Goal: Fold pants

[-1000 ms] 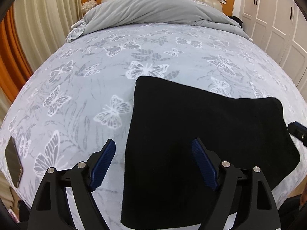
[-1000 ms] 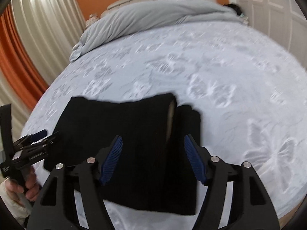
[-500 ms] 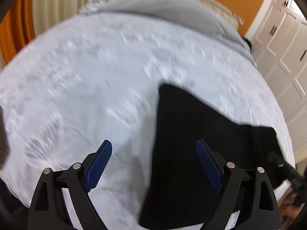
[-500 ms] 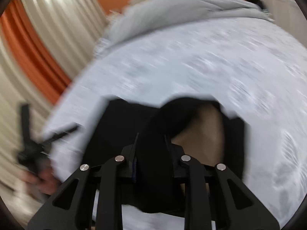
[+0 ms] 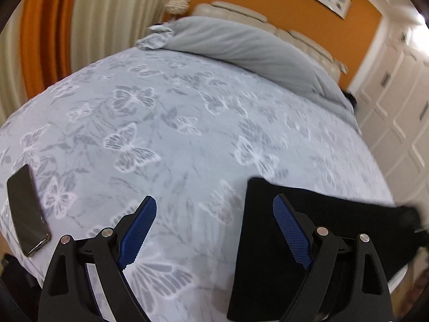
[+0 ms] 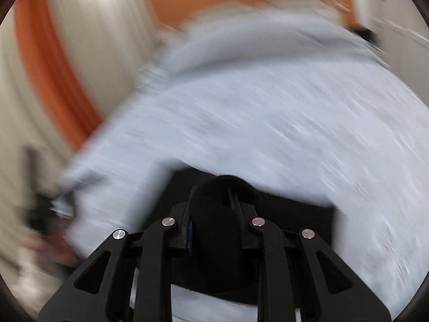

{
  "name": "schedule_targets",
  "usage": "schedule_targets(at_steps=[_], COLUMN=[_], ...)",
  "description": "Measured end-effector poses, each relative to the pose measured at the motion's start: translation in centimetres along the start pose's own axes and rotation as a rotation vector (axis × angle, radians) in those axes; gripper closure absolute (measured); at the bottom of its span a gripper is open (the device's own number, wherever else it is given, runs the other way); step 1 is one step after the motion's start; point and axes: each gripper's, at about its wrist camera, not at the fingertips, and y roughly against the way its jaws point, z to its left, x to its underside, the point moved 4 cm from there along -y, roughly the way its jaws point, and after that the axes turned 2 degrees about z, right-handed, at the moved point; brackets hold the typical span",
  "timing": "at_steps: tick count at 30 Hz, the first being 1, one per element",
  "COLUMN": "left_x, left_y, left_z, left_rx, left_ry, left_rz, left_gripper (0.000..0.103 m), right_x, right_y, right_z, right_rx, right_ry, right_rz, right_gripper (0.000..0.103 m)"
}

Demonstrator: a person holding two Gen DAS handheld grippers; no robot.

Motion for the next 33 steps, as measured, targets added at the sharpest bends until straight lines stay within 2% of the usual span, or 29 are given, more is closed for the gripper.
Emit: schedule_targets(at_steps=[1, 2, 4, 5, 7, 10, 12, 13, 14, 16, 17, 18, 19, 21, 23, 24, 25, 26, 27, 28, 29, 30, 31, 32, 33], left_x=[0.5, 1.2, 2.1, 2.5, 3.2, 4.6, 5.7, 6.2, 6.9, 8.2, 9.2, 10.0, 10.8, 12.5, 13.1, 13.0, 12.6, 12.1, 10.8, 9.8, 8.4, 7.3, 6.3, 5.4, 4.3], left_y=[-0.3, -0.6, -0.9, -1.0, -0.9, -0.8, -0.8, -0.7, -0.7, -0.6, -0.5, -0.6, -0.5, -0.1, 0.1, 0.0, -0.3, -0.8, -1.6, -2.3, -3.2, -3.7, -4.0, -4.1, -3.9], left_z=[-0.7, -1.8, -3.3, -4.3, -5.6, -8.4, -10.5, -11.4, -12.7, -14.7, -16.2, -17.3, -18.4, -20.2, -21.2, -21.3, -21.3, -21.1, -20.3, -19.5, -18.2, -17.3, -16.2, -15.2, -14.2], left_rx=[-0.001, 0.0, 0.016, 0.033, 0.08, 0.208, 0.259, 0.275, 0.301, 0.332, 0.352, 0.364, 0.37, 0.377, 0.334, 0.284, 0.266, 0.263, 0.275, 0.293, 0.318, 0.328, 0.348, 0.383, 0.426], left_ry=[-0.033, -0.077, -0.117, -0.141, -0.163, -0.226, -0.286, -0.314, -0.359, -0.432, -0.497, -0.551, -0.602, -0.716, -0.79, -0.802, -0.79, -0.764, -0.684, -0.617, -0.529, -0.462, -0.393, -0.328, -0.267], left_rz=[0.016, 0.038, 0.053, 0.06, 0.062, 0.098, 0.116, 0.119, 0.124, 0.132, 0.138, 0.148, 0.154, 0.135, 0.071, 0.014, -0.015, -0.017, 0.007, 0.041, 0.078, 0.096, 0.11, 0.122, 0.124], left_gripper=[0.017, 0.017, 0.017, 0.017, 0.017, 0.017, 0.017, 0.017, 0.017, 0.017, 0.016, 0.016, 0.016, 0.016, 0.016, 0.016, 0.017, 0.028, 0.05, 0.062, 0.072, 0.078, 0.086, 0.086, 0.087], right_x=[1.4, 2.6, 3.6, 4.1, 4.6, 5.0, 5.3, 5.3, 5.3, 4.3, 3.0, 2.1, 0.3, -2.3, -4.1, -4.4, -4.7, -5.0, -5.3, -5.5, -5.5, -5.1, -4.6, -3.7, -3.0], right_y=[-0.7, -0.7, 0.1, 0.6, 0.7, -0.5, -1.7, -2.3, -3.0, -3.3, -2.7, -2.3, -1.5, -0.6, -0.8, -1.3, -1.6, -1.7, -1.5, -0.8, 0.3, 1.1, 2.1, 2.8, 2.8], right_z=[-2.2, -3.7, -4.5, -4.5, -4.5, -4.3, -4.5, -4.5, -4.3, -3.5, -2.4, -1.7, -0.2, 2.7, 5.7, 6.7, 7.7, 8.0, 7.5, 6.6, 5.3, 4.1, 2.7, 1.5, 0.5], right_rx=[0.006, -0.034, -0.087, -0.091, -0.084, -0.134, -0.15, -0.16, -0.185, -0.224, -0.263, -0.292, -0.341, -0.379, -0.419, -0.422, -0.405, -0.365, -0.356, -0.383, -0.415, -0.414, -0.386, -0.338, -0.309], right_ry=[-0.069, -0.135, -0.173, -0.173, -0.157, -0.166, -0.201, -0.206, -0.205, -0.223, -0.208, -0.2, -0.185, -0.119, -0.06, -0.034, 0.004, 0.029, 0.004, -0.035, -0.082, -0.107, -0.13, -0.143, -0.142], right_rz=[0.045, 0.051, 0.025, 0.01, 0.015, 0.064, 0.094, 0.105, 0.135, 0.145, 0.125, 0.116, 0.096, 0.08, 0.109, 0.129, 0.143, 0.136, 0.115, 0.087, 0.039, -0.004, -0.055, -0.087, -0.085], right_gripper=[0.079, 0.077, 0.065, 0.053, 0.04, 0.04, 0.04, 0.043, 0.068, 0.077, 0.087, 0.094, 0.094, 0.094, 0.094, 0.092, 0.09, 0.089, 0.085, 0.082, 0.075, 0.054, 0.043, 0.034, 0.034])
